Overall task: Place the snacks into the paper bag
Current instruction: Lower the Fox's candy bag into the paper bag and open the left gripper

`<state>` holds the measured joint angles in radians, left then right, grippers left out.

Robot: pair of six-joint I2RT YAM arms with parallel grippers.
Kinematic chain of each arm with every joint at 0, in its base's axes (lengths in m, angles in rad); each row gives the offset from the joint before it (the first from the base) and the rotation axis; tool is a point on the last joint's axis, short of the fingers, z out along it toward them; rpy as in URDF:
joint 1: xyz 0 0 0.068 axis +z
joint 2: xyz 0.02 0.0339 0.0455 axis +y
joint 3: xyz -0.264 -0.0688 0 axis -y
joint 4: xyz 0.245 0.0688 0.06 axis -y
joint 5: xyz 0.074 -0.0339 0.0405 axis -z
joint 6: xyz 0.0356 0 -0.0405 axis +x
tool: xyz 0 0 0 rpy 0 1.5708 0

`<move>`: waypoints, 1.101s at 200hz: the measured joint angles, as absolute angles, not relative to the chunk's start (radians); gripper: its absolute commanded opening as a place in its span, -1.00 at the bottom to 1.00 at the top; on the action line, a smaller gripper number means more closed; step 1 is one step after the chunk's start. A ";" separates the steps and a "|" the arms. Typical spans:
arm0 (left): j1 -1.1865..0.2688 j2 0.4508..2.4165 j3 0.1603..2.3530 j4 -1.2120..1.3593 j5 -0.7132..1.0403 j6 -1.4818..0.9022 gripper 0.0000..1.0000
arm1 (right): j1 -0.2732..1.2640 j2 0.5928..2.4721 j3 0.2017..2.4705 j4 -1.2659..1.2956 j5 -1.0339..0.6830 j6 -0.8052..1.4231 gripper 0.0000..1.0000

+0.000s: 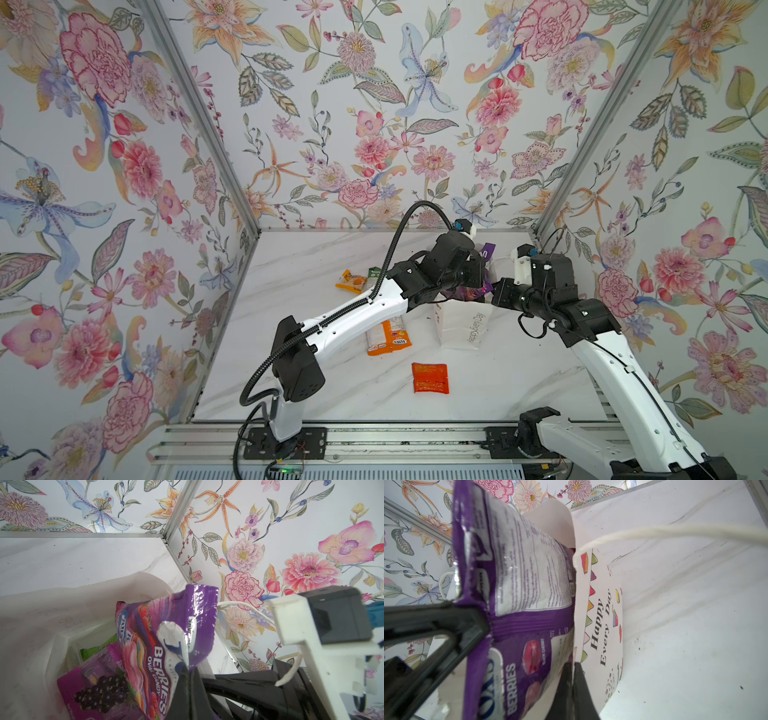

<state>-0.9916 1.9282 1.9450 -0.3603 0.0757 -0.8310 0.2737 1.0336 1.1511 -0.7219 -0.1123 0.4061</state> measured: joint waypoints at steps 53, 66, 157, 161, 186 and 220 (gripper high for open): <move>-0.966 1.961 1.922 -0.344 0.079 -0.843 -1.00 | 0.274 1.034 1.151 -0.722 -0.112 0.406 -1.00; -0.961 1.975 1.920 -0.349 0.078 -0.847 -1.00 | 0.274 1.033 1.151 -0.722 -0.112 0.406 -1.00; -0.956 2.083 2.112 -0.530 0.014 -0.823 -0.36 | 0.274 1.026 1.144 -0.721 -0.112 0.406 -1.00; -0.956 2.083 2.119 -0.532 0.010 -0.823 -0.35 | 0.274 1.026 1.144 -0.721 -0.112 0.406 -1.00; -0.956 2.083 2.136 -0.540 -0.012 -0.815 -0.30 | 0.274 1.024 1.144 -0.721 -0.112 0.406 -1.00; -0.963 2.082 2.136 -0.563 -0.041 -0.799 -0.23 | 0.274 1.024 1.144 -0.721 -0.112 0.406 -1.00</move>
<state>-0.9627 2.0823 2.1365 -0.5632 -0.0410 -0.7994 0.2737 1.0245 1.1442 -0.7212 -0.1116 0.4061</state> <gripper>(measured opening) 0.375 0.047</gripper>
